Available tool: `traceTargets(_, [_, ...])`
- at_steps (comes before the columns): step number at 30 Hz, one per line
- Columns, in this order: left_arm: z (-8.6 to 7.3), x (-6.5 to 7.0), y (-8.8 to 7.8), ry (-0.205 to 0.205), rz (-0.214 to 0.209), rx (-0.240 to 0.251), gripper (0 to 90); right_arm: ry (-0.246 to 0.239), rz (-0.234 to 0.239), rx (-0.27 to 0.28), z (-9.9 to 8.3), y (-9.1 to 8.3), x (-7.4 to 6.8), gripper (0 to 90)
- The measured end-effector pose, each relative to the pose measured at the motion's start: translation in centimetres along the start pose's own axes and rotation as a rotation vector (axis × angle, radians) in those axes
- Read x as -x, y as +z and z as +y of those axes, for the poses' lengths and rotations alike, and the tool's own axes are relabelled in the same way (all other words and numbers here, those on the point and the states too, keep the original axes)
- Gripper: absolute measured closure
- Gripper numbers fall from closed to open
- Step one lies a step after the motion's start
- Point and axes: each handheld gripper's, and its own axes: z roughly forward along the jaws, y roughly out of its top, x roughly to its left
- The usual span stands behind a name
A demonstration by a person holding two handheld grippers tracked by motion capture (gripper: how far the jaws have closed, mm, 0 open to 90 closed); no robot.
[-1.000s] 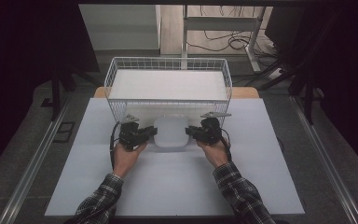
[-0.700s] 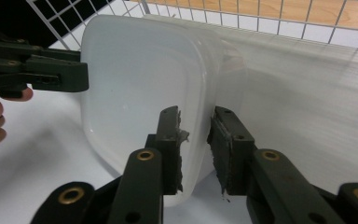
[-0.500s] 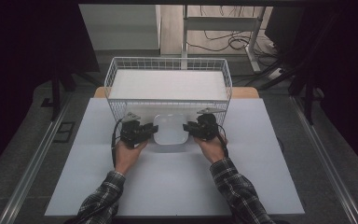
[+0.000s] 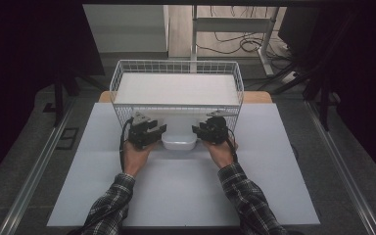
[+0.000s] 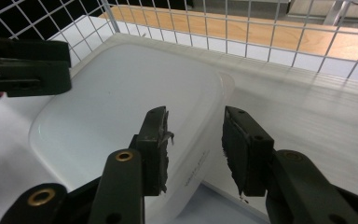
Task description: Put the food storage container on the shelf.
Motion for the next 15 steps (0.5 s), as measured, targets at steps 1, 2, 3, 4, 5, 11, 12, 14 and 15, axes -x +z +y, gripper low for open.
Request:
traceTargets(1, [0.0,0.0,-0.3,-0.007,-0.009,0.004,48.7,0.006,0.006,0.003,0.0,-0.2,0.0,59.9])
traceTargets(2, [-0.1,0.2,-0.5,-0.022,-0.013,0.006,47.1,0.014,0.02,0.004,0.0,-0.4,0.1,59.9])
traceTargets(3, [-0.2,0.2,-0.9,-0.015,-0.023,0.005,45.1,0.014,0.026,0.006,0.0,-0.6,0.2,60.1])
traceTargets(4, [-0.3,0.3,-1.2,-0.012,-0.027,0.006,43.0,0.013,0.038,0.013,-0.1,-0.8,0.1,60.6])
traceTargets(5, [-0.5,0.4,-1.5,-0.013,-0.04,0.001,40.8,0.006,0.044,0.015,-0.2,-1.1,0.1,61.9])
traceTargets(11, [-2.2,0.9,-3.4,0.002,-0.108,-0.027,27.4,-0.054,0.083,0.012,-0.9,-2.7,-0.8,75.4])
traceTargets(12, [-2.5,1.0,-3.7,0.002,-0.115,-0.032,25.9,-0.058,0.086,0.011,-1.0,-2.8,-0.9,77.0])
traceTargets(14, [-3.1,1.3,-4.4,0.022,-0.124,-0.038,22.6,-0.056,0.106,0.008,-1.3,-3.2,-1.2,79.4])
traceTargets(15, [-3.5,1.4,-4.8,0.031,-0.119,-0.041,21.5,-0.055,0.115,0.01,-1.5,-3.4,-1.3,80.7])
